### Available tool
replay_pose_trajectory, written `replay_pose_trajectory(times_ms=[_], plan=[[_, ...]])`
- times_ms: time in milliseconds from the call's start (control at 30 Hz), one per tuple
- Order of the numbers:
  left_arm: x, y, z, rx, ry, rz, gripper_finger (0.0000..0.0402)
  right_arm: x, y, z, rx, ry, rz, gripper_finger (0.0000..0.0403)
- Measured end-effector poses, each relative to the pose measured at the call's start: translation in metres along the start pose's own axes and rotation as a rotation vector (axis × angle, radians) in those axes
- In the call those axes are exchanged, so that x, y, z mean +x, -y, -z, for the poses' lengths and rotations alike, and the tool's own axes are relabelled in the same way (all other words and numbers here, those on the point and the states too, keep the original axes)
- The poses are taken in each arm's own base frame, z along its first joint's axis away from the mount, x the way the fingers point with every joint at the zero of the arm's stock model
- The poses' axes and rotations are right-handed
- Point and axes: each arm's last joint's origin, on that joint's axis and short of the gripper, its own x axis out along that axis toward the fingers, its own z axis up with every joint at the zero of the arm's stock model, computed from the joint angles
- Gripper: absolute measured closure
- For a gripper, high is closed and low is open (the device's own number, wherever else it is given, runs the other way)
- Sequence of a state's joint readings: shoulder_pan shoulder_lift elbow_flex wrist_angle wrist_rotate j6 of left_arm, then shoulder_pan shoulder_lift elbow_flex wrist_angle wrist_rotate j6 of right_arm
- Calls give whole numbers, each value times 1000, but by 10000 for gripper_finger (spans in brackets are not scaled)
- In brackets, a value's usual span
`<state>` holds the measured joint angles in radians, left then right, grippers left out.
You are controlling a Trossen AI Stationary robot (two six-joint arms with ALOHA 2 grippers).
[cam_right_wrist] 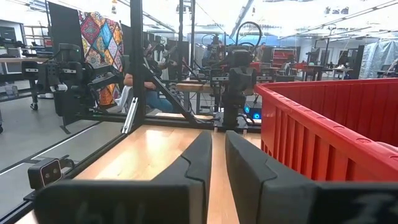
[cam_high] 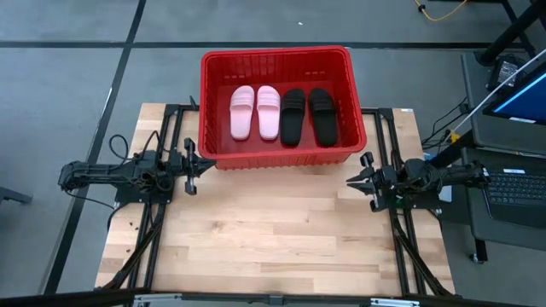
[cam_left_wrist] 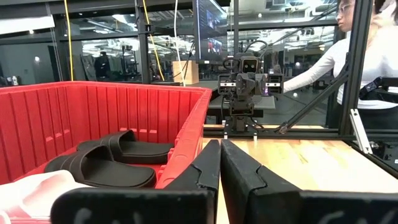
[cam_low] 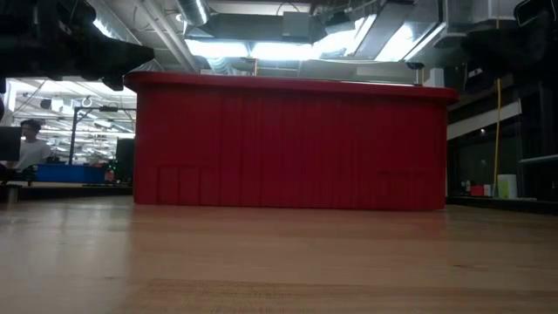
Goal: Pick and place slides into bin
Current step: Return to Home Position
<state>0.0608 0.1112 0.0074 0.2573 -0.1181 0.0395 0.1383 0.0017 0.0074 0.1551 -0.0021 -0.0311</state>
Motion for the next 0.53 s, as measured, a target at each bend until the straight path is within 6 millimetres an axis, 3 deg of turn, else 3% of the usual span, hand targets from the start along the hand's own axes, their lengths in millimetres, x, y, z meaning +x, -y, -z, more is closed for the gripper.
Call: replay_pose_trajectory(times_ms=[533], plan=[[0, 0, 0, 0, 0, 0, 397, 0, 0, 0, 0, 0, 0, 353]])
